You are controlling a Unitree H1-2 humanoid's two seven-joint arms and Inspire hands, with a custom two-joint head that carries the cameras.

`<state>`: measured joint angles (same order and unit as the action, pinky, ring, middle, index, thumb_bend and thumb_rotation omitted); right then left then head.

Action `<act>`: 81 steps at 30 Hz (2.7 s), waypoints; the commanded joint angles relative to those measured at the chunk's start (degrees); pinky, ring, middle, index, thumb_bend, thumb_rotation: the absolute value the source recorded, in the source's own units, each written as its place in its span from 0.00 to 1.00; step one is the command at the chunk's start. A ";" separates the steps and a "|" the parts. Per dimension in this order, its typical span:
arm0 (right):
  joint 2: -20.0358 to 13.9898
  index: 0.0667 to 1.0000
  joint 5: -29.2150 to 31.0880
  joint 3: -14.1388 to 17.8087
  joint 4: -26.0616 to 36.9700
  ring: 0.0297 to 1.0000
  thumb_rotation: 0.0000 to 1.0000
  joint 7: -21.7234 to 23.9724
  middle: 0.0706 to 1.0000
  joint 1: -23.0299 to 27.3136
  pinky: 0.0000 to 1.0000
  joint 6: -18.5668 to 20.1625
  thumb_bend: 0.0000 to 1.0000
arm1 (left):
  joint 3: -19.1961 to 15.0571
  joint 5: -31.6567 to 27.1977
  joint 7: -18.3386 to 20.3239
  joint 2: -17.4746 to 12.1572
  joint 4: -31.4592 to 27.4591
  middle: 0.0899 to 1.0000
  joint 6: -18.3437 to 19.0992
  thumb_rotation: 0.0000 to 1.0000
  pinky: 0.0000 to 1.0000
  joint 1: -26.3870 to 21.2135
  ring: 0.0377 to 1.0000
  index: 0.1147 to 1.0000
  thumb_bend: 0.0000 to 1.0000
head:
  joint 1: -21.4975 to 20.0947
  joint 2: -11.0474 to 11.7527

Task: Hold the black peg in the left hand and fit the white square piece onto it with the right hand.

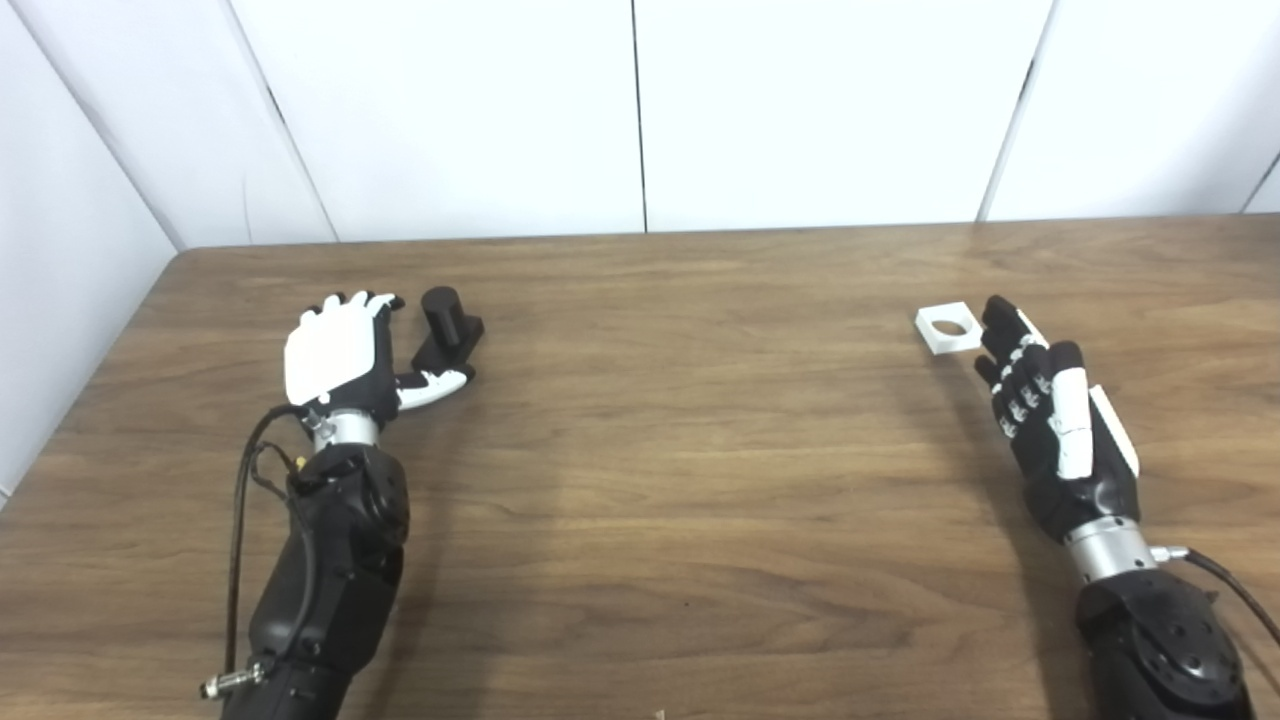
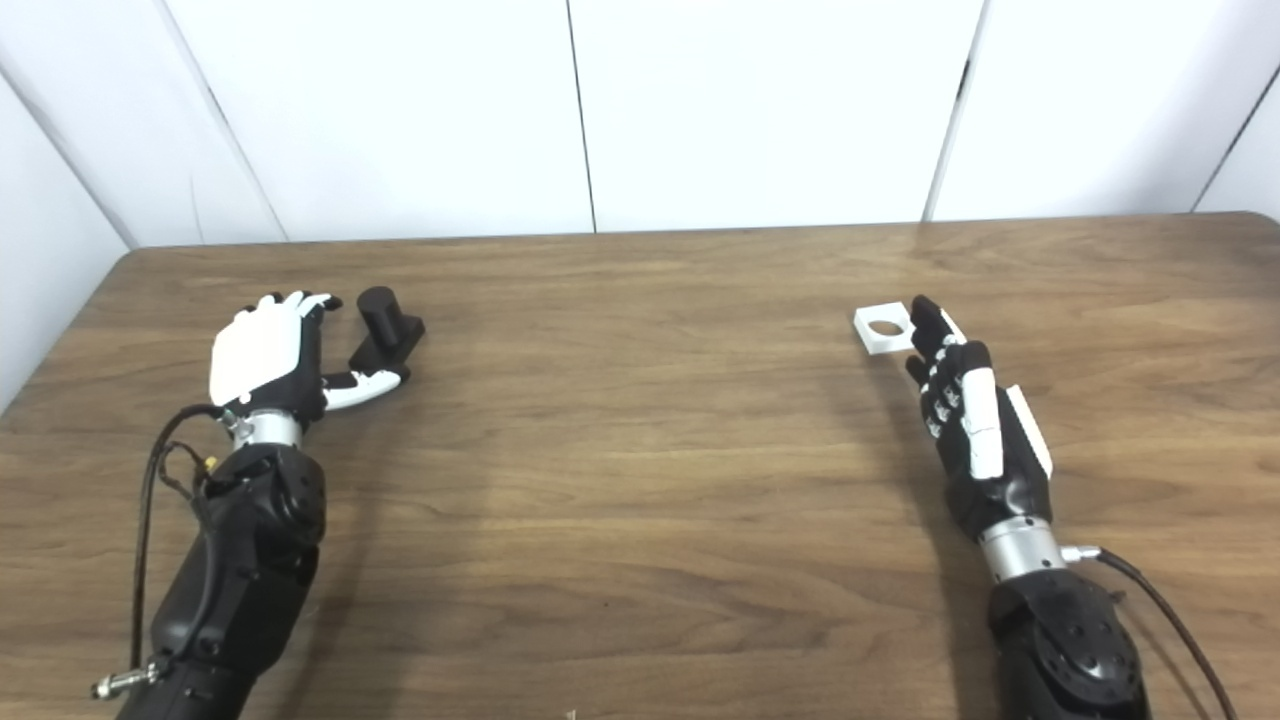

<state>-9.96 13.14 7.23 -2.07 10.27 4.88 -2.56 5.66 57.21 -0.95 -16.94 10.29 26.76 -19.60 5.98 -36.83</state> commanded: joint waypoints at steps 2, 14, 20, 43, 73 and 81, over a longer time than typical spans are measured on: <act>2.82 0.94 0.71 -0.84 -5.54 1.00 1.00 0.21 0.97 -4.91 1.00 -1.18 0.59 | -0.61 1.83 -0.28 -1.56 0.12 0.92 0.14 0.51 1.00 -4.14 0.98 0.79 0.80 | 0.08 -0.02; 2.91 0.94 0.59 -1.06 -5.71 1.00 1.00 0.24 0.96 -4.89 1.00 -1.35 0.59 | -0.33 2.19 5.09 -2.13 0.51 0.91 0.14 0.50 0.99 -5.68 0.97 0.77 0.78 | -0.10 0.04; 3.06 0.94 0.25 -1.26 -6.01 1.00 1.00 0.09 0.96 -4.74 1.00 -1.41 0.61 | -1.68 2.82 10.60 -1.20 -0.91 0.90 0.15 0.48 0.98 -6.34 0.97 0.76 0.76 | -0.05 0.09; 2.96 0.94 0.82 -1.09 -5.76 1.00 1.00 0.65 0.96 -5.21 1.00 -1.61 0.61 | 0.50 6.31 12.04 -1.69 1.09 0.88 0.12 0.35 0.94 -6.86 0.95 0.73 0.77 | -0.17 -0.05; 2.99 0.95 1.07 -0.94 -5.33 1.00 1.00 0.94 0.96 -5.90 1.00 -1.86 0.64 | 1.13 2.99 8.36 -2.25 0.85 0.86 0.08 0.19 0.94 -5.87 0.95 0.56 0.73 | -0.41 -0.27; 2.98 0.94 1.03 -0.88 -5.47 1.00 1.00 0.86 0.96 -5.88 1.00 -2.06 0.64 | 1.09 1.72 8.11 -2.19 0.59 0.86 0.05 0.18 0.95 -5.70 0.96 0.53 0.71 | -0.50 -0.33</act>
<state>-9.85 13.16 7.23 -2.13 10.69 4.77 -3.45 7.02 58.66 8.72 -17.56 12.04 26.44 -23.90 5.45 -37.09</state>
